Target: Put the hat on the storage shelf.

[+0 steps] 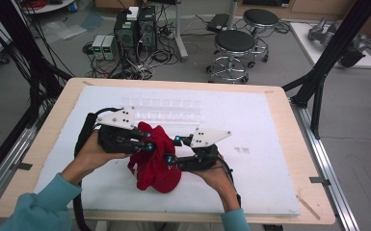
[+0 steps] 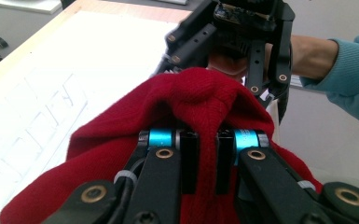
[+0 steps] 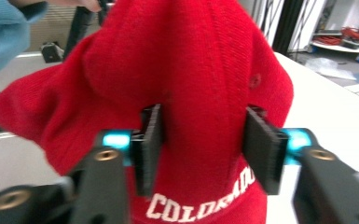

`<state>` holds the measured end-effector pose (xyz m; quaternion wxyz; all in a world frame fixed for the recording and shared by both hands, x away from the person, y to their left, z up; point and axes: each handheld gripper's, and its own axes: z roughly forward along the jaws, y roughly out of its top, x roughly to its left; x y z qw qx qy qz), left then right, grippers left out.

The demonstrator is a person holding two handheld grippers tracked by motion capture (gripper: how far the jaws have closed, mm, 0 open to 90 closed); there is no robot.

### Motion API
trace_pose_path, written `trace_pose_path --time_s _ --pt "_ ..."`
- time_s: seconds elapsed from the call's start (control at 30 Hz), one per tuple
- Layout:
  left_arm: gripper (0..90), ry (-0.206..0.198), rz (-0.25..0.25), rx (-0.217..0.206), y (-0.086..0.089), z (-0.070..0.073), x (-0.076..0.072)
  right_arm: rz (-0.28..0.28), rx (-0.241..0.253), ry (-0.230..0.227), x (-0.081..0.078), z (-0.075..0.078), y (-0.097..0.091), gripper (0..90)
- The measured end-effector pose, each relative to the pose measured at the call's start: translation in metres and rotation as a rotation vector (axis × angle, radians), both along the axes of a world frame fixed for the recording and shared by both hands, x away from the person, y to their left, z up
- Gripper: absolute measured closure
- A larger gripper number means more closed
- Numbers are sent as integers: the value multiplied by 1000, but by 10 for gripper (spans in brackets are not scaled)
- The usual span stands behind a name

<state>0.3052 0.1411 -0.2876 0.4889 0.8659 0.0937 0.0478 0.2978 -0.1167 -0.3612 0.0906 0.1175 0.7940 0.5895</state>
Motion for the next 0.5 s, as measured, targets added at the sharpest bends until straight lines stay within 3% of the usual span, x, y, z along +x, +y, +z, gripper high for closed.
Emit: trace_pose_path --time_s 0.03,0.07,0.23,0.33,0.5 --pt "852 -2 -1 0 0 0 0 -1 1 7 0 0 0 668" --pt "852 -3 -6 -4 0 0 0 -1 1 7 0 0 0 668" --pt "851 -13 -13 -9 1 1 0 18 16 32 0 1 -1 840" --pt "835 -11 -6 -16 1 1 0 20 24 33 -1 2 -2 863" --pt "658 -5 45 -23 3 2 1 2 27 8 -3 4 -2 865"
